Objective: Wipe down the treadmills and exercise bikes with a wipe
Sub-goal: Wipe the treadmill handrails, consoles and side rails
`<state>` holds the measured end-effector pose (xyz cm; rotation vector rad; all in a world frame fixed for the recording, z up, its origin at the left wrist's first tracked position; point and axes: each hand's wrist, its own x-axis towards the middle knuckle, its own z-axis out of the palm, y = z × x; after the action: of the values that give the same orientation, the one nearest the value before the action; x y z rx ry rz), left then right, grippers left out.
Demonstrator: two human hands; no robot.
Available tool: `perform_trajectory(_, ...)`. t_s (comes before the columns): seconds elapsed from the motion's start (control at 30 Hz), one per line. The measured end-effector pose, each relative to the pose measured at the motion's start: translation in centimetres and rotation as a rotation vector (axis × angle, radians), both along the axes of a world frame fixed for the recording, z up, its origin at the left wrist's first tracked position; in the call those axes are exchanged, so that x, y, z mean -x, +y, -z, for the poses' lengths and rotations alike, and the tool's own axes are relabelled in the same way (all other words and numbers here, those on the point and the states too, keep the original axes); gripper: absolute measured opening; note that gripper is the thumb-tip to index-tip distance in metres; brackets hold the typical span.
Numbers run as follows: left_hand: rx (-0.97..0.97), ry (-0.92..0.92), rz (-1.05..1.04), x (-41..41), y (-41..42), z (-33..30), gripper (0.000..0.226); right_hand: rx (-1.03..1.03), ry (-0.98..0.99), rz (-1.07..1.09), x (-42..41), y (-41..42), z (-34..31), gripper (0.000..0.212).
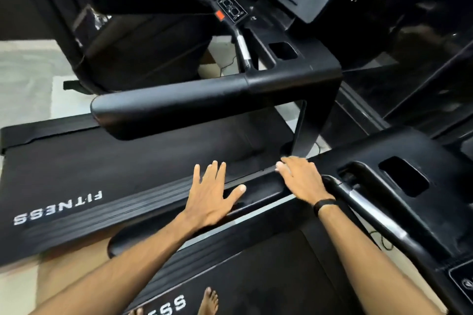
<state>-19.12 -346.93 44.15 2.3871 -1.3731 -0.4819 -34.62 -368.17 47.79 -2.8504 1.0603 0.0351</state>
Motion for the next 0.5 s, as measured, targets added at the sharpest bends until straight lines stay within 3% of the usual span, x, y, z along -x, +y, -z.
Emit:
perform_trajectory(0.13,0.064,0.077,-0.088,0.1,0.0,-0.6,0.088,0.017,0.121,-0.054,-0.5,0.8,2.2,0.072)
perform_trajectory(0.3,0.074,0.156,-0.12,-1.6,2.2,-0.6,0.086,0.03,0.029,-0.027,-0.8,3.1,2.6,0.066)
perform_trajectory(0.5,0.079,0.167,-0.124,-4.5,7.8,-0.8,0.087,0.046,-0.078,-0.147,-3.7,13.6,2.5,0.066)
